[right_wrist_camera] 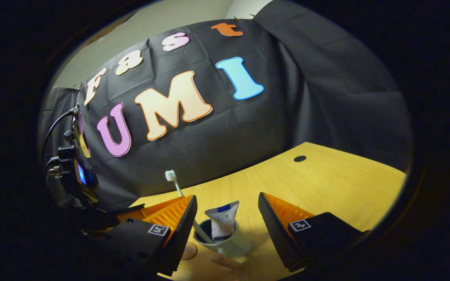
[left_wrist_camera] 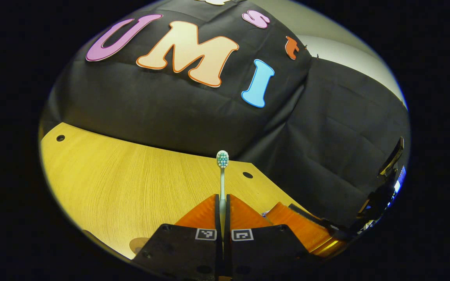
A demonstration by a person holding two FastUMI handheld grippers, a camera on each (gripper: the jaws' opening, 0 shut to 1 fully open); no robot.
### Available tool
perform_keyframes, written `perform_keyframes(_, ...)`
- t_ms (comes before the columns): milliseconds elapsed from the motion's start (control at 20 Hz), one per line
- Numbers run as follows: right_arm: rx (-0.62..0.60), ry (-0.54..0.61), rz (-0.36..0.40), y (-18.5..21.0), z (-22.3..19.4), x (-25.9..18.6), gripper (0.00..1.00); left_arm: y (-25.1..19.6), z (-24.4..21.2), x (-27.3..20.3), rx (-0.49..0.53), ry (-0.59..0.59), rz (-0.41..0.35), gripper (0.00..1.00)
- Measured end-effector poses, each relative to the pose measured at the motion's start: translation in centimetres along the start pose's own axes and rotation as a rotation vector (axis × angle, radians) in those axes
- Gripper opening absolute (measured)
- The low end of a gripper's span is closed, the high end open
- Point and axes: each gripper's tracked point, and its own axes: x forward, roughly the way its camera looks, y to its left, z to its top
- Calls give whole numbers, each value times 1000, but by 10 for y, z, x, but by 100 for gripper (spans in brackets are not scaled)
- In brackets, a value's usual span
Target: Put the toothbrush and toothpaste on the desktop into the cup, then pick up the cup and place it on the coaster on the desktop.
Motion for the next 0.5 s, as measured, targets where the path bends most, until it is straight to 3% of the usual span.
perform_keyframes(350, -24, -5, -67, -26, 17, -11, 98, -8, -6, -3, 73, 21, 14, 0)
perform_keyframes(400, -18, -6, -70, -28, 21, -14, 94, -10, -7, -5, 75, 20, 9, 1)
perform_keyframes(450, -18, -11, -74, -28, 24, -17, 98, -9, -6, -8, 80, 18, 10, 4)
perform_keyframes(500, -28, -16, -79, -29, 28, -20, 98, -11, -7, -9, 80, 26, 5, 0)
